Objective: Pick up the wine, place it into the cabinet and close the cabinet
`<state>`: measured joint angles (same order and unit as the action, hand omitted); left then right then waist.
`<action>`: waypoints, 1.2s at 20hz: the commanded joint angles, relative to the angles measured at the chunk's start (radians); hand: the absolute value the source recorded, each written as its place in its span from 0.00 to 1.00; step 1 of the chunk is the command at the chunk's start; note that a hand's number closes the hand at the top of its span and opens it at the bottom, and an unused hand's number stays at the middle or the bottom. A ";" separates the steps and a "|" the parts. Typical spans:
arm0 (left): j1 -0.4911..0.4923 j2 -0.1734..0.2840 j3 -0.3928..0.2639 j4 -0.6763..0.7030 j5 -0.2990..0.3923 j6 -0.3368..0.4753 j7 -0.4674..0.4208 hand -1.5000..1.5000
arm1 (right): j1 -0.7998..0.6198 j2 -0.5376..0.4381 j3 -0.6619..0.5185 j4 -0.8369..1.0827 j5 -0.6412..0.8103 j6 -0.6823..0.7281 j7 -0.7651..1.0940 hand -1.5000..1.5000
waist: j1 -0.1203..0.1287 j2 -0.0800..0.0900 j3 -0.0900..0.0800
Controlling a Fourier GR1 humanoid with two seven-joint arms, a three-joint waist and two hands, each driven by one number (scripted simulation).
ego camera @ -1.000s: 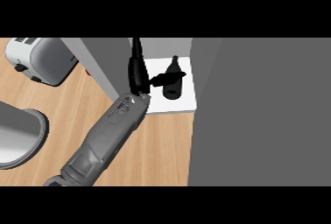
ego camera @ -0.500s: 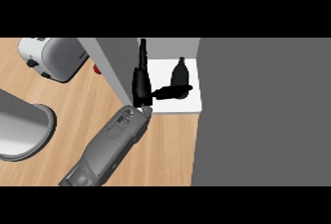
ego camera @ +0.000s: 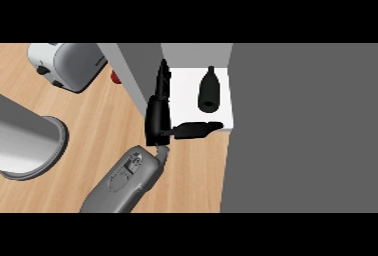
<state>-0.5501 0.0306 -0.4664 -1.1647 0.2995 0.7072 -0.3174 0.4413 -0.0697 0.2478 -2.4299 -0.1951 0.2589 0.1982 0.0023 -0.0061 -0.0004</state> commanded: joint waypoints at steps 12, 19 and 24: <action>0.366 0.247 -0.039 -0.538 -0.023 -0.112 0.141 0.00 | 0.075 -0.103 -0.068 -0.217 -0.069 0.011 0.099 0.00 | -0.006 0.002 0.001; 0.560 0.331 -0.035 -0.666 0.065 -0.299 0.031 0.00 | 0.100 -0.189 -0.031 -0.153 -0.044 0.131 0.057 1.00 | -0.010 0.001 0.000; 0.643 0.462 0.085 -0.735 0.193 -0.486 0.018 1.00 | 0.086 -0.258 -0.025 -0.155 -0.024 0.203 0.073 1.00 | -0.003 0.002 0.000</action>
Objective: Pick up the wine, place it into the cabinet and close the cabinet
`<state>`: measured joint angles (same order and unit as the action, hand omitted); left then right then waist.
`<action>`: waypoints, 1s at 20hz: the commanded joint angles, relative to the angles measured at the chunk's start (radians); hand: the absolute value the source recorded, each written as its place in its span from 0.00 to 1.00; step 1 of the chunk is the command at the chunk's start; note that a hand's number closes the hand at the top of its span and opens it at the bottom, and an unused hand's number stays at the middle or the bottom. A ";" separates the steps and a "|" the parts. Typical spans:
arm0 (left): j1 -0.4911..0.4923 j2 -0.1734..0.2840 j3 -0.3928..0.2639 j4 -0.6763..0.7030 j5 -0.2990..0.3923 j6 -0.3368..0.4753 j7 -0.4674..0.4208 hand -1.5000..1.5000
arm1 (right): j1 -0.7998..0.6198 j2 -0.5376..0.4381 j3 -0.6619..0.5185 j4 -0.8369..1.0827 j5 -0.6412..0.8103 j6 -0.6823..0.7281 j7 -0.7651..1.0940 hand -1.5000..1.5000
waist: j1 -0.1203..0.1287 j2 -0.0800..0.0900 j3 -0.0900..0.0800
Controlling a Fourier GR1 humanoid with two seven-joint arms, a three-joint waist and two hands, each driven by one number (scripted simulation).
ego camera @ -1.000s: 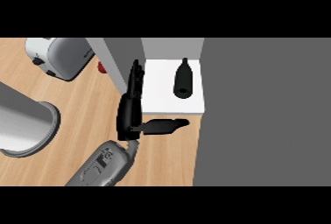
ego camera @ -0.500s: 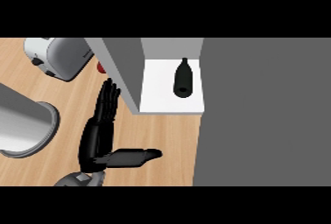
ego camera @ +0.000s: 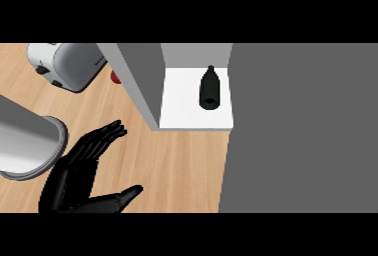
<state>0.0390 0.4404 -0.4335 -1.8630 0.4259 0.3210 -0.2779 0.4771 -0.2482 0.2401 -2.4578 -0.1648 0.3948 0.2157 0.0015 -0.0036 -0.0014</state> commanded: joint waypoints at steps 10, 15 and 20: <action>0.139 0.106 0.227 0.003 0.127 -0.271 -0.068 1.00 | 0.018 0.011 0.098 -0.117 0.015 0.037 0.019 1.00 | -0.002 0.001 0.001; 0.169 0.125 0.257 -0.029 0.152 -0.314 -0.064 1.00 | -0.033 -0.011 0.116 -0.065 -0.152 0.072 0.065 1.00 | 0.011 0.004 0.001; 0.228 0.123 0.272 -0.016 0.142 -0.368 -0.098 1.00 | -0.135 0.028 0.229 -0.053 -0.127 0.044 0.167 1.00 | 0.015 0.004 0.000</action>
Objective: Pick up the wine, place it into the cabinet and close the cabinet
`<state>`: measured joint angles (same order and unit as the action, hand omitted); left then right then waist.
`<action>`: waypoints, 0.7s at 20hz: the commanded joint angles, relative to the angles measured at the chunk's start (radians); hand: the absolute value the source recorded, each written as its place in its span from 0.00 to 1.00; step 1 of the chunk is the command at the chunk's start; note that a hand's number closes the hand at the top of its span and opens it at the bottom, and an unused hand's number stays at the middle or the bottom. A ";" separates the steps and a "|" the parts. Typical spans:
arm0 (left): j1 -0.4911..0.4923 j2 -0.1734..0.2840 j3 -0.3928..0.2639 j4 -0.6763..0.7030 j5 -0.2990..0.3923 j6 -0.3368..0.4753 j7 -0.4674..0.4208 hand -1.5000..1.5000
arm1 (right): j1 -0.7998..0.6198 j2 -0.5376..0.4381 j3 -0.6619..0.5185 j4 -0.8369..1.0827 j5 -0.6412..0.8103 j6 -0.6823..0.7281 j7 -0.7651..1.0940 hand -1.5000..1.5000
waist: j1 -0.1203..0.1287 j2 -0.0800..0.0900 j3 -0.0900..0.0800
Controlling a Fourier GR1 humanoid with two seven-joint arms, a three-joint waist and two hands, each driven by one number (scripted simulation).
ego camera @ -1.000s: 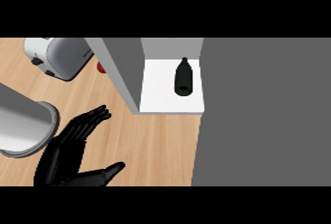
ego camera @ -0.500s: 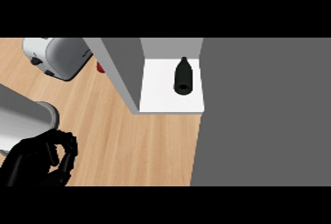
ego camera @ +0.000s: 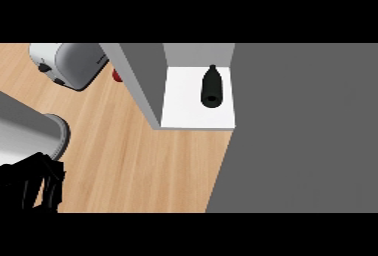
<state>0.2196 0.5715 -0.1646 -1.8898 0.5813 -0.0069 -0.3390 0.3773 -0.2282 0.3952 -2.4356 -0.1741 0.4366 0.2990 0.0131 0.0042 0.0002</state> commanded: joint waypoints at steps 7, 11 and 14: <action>0.024 0.034 0.075 0.010 0.059 -0.102 0.017 1.00 | -0.335 0.172 0.159 0.029 -0.054 -0.104 0.218 1.00 | 0.014 -0.002 -0.002; 0.025 0.047 0.104 -0.025 0.064 -0.102 0.040 1.00 | -0.469 0.223 0.203 0.083 -0.062 -0.192 0.294 1.00 | 0.014 -0.005 -0.002; 0.063 0.031 0.108 0.004 0.050 -0.132 0.014 1.00 | -0.675 0.226 0.257 0.145 -0.044 -0.380 0.344 1.00 | 0.014 -0.006 -0.003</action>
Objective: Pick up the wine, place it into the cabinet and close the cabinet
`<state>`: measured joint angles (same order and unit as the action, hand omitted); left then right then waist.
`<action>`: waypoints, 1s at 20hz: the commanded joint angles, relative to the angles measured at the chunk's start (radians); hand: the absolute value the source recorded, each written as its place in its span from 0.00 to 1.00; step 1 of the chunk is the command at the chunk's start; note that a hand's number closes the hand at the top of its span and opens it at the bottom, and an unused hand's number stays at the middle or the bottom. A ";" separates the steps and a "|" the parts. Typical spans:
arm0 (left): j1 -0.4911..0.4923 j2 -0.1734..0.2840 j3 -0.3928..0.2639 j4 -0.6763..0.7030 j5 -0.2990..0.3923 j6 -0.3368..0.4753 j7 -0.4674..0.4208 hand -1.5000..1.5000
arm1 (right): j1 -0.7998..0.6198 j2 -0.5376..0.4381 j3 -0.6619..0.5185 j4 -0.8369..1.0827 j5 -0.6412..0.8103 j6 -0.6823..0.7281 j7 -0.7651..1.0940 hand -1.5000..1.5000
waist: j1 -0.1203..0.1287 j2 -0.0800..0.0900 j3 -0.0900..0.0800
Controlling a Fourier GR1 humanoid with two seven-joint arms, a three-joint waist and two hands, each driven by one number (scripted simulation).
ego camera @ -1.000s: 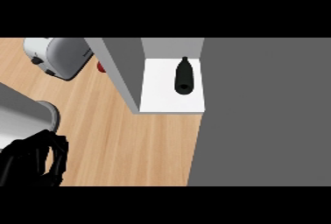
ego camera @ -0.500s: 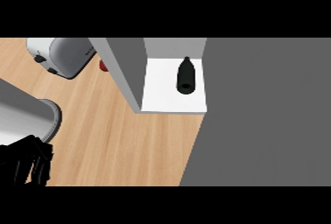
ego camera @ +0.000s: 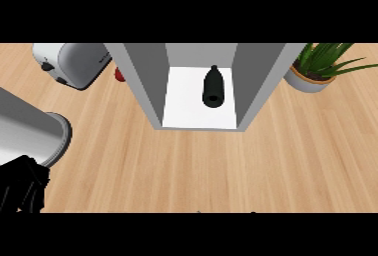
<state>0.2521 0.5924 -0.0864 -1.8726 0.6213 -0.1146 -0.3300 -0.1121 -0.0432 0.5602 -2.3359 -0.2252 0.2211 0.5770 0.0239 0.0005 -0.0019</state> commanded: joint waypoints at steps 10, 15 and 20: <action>0.045 -0.006 0.111 0.063 0.019 -0.161 -0.013 1.00 | -0.617 0.043 0.031 0.370 -0.171 -0.462 -0.004 1.00 | -0.004 -0.001 0.001; 0.028 -0.057 0.111 0.057 -0.032 -0.143 -0.010 1.00 | -0.691 0.043 -0.038 0.559 -0.232 -0.448 -0.143 1.00 | -0.007 0.000 0.001; 0.051 -0.118 0.077 0.043 -0.102 -0.136 -0.022 1.00 | -0.763 0.043 -0.090 0.707 -0.303 -0.438 -0.199 1.00 | -0.006 0.000 0.001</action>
<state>0.2732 0.5257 0.0169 -1.8277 0.5868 -0.2441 -0.3162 -0.8269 -0.0009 0.4865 -1.7377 -0.5026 -0.1997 0.4360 0.0176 -0.0012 0.0003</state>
